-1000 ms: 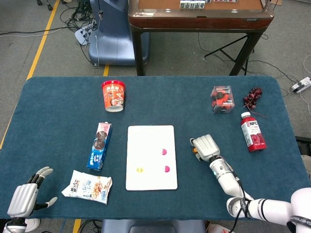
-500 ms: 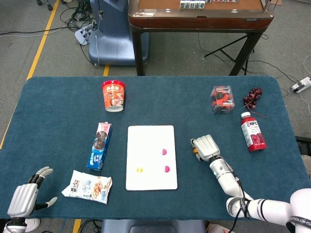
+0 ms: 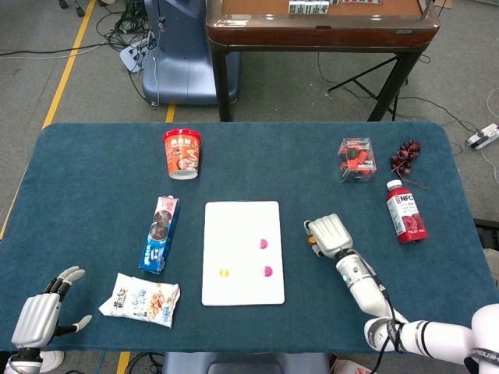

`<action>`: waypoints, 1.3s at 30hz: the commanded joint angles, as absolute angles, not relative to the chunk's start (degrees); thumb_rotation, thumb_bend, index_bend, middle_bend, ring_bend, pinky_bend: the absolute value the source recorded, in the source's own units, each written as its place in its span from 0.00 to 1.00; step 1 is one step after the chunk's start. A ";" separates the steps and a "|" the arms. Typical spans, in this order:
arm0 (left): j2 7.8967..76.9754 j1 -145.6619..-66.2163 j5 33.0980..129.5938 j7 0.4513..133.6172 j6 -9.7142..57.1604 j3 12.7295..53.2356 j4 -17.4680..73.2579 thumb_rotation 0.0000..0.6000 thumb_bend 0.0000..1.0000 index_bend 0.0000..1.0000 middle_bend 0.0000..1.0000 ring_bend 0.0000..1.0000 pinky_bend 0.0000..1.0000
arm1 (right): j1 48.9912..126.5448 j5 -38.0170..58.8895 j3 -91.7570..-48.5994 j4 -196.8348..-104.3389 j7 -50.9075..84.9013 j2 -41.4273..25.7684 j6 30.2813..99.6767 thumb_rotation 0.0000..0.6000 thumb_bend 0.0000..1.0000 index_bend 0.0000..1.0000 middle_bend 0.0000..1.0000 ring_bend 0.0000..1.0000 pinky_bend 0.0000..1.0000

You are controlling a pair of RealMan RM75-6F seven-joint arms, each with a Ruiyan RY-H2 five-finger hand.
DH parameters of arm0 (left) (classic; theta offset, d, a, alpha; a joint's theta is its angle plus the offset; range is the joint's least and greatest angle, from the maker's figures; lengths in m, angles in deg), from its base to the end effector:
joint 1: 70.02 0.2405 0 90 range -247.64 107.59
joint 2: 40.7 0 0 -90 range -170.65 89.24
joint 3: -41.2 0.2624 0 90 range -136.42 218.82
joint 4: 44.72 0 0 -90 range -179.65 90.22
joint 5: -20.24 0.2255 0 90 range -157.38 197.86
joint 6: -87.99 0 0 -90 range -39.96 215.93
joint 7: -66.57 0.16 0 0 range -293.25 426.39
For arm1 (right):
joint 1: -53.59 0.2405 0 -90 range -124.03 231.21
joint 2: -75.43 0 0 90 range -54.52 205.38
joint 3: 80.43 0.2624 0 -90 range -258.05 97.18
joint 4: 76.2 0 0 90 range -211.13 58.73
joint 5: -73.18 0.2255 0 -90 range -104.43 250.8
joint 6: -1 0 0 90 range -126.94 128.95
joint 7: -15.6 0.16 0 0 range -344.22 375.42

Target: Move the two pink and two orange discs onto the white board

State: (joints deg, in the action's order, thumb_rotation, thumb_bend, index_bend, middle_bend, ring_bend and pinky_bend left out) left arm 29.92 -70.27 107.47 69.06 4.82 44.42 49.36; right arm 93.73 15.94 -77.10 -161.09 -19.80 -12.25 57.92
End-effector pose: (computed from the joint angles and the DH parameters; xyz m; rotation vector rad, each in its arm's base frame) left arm -0.3217 0.1461 0.0857 -1.4092 -1.1251 -0.8467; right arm -0.2022 -0.3409 -0.0426 1.9229 -0.7928 0.5935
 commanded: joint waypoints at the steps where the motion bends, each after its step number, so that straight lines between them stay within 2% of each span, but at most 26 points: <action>1: 29.85 -70.34 107.49 69.14 4.80 44.34 49.50 1.00 0.09 0.22 0.16 0.21 0.61 | 94.31 15.36 -76.08 -162.64 -20.06 -11.61 58.31 1.00 0.26 0.51 1.00 1.00 1.00; 11: 29.68 -70.39 107.59 69.30 4.83 44.43 49.77 1.00 0.09 0.22 0.16 0.21 0.61 | 100.25 16.92 -71.69 -166.39 -25.58 -15.35 56.88 1.00 0.26 0.51 1.00 1.00 1.00; 22: 29.46 -69.77 107.06 68.12 4.54 44.69 48.93 1.00 0.09 0.22 0.16 0.21 0.61 | 107.69 23.59 -68.35 -163.64 -31.20 -23.24 54.58 1.00 0.26 0.51 1.00 1.00 1.00; 39: 30.06 -69.17 106.83 66.53 4.43 44.92 47.33 1.00 0.09 0.22 0.16 0.21 0.61 | 113.84 29.83 -67.09 -159.39 -33.27 -27.53 53.91 1.00 0.26 0.51 1.00 1.00 1.00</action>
